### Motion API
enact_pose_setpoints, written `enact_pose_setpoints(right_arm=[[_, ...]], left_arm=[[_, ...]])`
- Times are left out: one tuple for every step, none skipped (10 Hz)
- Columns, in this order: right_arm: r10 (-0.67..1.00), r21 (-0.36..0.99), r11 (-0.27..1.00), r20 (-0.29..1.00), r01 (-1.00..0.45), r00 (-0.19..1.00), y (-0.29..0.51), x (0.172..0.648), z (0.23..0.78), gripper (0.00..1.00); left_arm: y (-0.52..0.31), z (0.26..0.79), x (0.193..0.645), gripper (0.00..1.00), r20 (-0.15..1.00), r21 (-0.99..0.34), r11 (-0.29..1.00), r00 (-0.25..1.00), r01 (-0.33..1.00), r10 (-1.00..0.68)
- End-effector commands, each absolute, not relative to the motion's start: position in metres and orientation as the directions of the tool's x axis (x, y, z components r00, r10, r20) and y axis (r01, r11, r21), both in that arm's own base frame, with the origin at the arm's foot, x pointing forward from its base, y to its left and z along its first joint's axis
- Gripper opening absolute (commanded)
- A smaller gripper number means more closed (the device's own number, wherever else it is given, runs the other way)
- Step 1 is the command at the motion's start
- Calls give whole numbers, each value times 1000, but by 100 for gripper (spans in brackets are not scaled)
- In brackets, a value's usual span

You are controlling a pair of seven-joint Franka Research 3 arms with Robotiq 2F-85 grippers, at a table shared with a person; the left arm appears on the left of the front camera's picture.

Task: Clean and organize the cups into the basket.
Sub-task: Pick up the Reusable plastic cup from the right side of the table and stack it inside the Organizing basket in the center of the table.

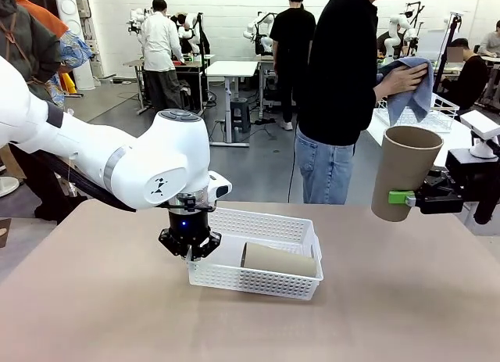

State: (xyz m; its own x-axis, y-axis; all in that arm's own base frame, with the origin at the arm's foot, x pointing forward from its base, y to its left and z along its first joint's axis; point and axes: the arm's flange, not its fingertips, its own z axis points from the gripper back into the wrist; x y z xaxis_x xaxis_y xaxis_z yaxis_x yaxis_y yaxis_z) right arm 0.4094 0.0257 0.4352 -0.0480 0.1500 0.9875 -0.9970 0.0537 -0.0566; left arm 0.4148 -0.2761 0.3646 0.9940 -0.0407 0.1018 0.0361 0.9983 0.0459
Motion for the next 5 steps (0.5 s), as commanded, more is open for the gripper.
enact_pose_setpoints(right_arm=[[150, -56, 54, 988, -997, -47, 26, 409, 435, 81], [278, -46, 57, 960, -997, -29, 50, 407, 450, 81], [373, -13, 82, 928, -997, 19, 74, 416, 463, 81], [440, 7, 118, 896, -993, 59, 94, 429, 471, 81], [550, 60, 159, 823, -986, 138, 121, 449, 476, 81]], left_arm=[[-278, 366, 414, 0, 111, 51, 998, 993, 33, -38], [-278, 366, 414, 0, 111, 51, 998, 993, 33, -38], [-278, 366, 414, 0, 111, 51, 998, 993, 33, -38], [-278, 366, 414, 0, 111, 51, 998, 993, 33, -38], [-278, 366, 414, 0, 111, 51, 998, 993, 33, -38]])
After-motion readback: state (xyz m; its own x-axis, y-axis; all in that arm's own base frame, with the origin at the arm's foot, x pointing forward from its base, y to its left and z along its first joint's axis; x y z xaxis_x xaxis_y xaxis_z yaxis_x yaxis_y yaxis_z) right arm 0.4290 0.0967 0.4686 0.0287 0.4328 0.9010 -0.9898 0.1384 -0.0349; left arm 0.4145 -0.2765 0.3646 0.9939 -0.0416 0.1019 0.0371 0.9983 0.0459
